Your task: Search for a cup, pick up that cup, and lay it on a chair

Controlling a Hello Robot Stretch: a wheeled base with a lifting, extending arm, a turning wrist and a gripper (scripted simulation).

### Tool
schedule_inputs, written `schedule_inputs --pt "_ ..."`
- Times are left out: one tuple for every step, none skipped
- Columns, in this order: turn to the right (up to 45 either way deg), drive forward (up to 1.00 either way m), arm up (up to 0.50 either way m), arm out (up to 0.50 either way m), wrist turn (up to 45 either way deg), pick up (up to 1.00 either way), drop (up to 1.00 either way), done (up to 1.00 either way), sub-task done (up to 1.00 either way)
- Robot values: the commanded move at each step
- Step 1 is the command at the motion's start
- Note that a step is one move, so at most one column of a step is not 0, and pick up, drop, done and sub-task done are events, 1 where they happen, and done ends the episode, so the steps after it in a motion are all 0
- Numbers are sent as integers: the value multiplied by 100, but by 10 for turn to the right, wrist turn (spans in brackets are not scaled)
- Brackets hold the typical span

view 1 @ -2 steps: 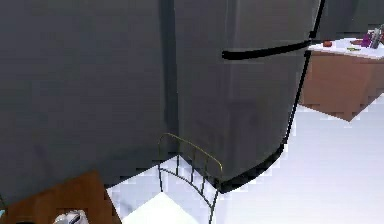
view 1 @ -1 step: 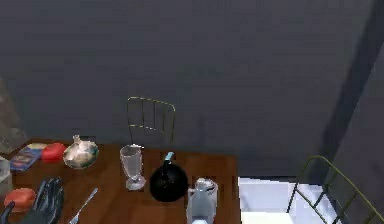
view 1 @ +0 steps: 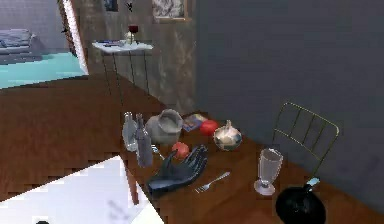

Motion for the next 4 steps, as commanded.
schedule_inputs --pt "-450 0 0 0 0 0 0 0 0" --pt "-180 0 0 0 0 0 0 0 0" --pt "0 0 50 0 0 0 0 0 0" --pt "0 0 36 0 0 0 0 0 0"
